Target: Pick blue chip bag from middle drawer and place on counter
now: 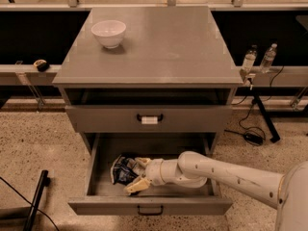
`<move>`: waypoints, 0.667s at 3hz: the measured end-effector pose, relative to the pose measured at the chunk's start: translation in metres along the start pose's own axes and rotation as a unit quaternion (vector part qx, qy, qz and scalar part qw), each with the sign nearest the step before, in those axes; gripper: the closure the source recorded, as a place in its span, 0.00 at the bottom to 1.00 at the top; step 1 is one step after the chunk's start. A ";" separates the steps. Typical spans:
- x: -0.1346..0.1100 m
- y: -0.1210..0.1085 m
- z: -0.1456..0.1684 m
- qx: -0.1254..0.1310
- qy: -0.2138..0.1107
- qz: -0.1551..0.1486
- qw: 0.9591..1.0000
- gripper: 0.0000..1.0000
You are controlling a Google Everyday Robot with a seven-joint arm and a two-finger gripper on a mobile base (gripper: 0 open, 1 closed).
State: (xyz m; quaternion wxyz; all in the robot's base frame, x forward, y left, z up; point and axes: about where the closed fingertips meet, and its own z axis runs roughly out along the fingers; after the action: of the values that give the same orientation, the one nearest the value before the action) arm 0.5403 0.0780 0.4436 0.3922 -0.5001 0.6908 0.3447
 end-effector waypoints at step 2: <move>0.023 -0.010 0.025 0.019 0.037 0.017 0.999 0.19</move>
Offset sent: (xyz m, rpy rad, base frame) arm 0.0194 0.0156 -0.0577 -0.1541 0.0436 -0.0879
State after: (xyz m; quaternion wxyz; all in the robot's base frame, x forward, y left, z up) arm 0.5504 0.0875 0.4113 0.3704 -0.4931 0.7196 0.3191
